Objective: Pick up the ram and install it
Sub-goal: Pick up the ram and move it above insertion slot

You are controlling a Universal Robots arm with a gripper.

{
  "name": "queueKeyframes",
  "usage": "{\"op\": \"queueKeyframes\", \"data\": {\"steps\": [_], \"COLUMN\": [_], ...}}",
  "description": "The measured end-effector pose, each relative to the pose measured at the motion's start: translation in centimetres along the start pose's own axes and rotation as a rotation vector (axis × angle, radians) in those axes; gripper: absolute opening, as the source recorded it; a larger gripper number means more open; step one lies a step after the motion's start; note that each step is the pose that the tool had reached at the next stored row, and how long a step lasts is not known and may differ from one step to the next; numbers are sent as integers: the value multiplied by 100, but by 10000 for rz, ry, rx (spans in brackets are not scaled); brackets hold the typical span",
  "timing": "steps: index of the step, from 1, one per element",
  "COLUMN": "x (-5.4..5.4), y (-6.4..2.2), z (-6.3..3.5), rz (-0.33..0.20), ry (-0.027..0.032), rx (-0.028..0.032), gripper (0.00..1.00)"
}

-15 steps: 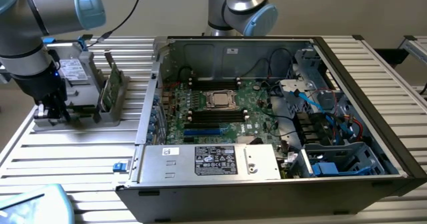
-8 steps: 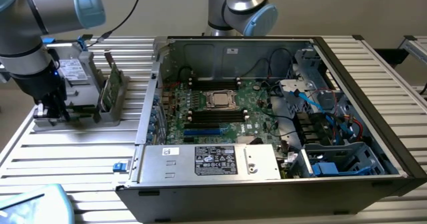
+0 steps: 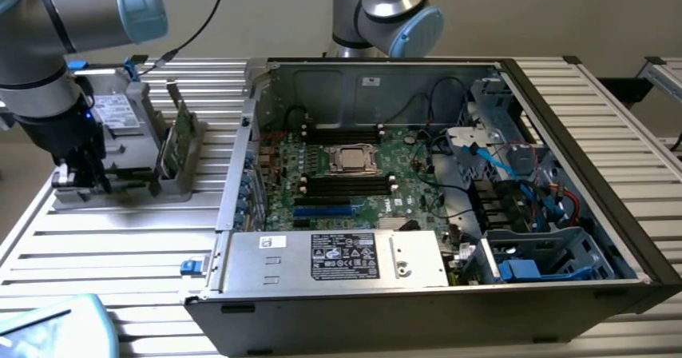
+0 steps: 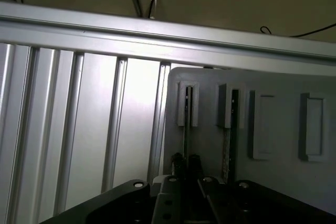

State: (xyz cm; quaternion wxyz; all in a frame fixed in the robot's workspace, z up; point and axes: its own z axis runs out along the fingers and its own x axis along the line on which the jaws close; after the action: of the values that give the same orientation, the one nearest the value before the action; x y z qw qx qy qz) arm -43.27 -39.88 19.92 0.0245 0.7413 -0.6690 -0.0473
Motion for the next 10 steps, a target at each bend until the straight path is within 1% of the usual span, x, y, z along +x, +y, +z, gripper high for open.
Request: {"op": "queueKeyframes", "data": {"steps": [10], "x": [-2], "y": [6], "z": [-56], "rz": [0], "ry": [0], "rx": [-1], "gripper": [15]}}
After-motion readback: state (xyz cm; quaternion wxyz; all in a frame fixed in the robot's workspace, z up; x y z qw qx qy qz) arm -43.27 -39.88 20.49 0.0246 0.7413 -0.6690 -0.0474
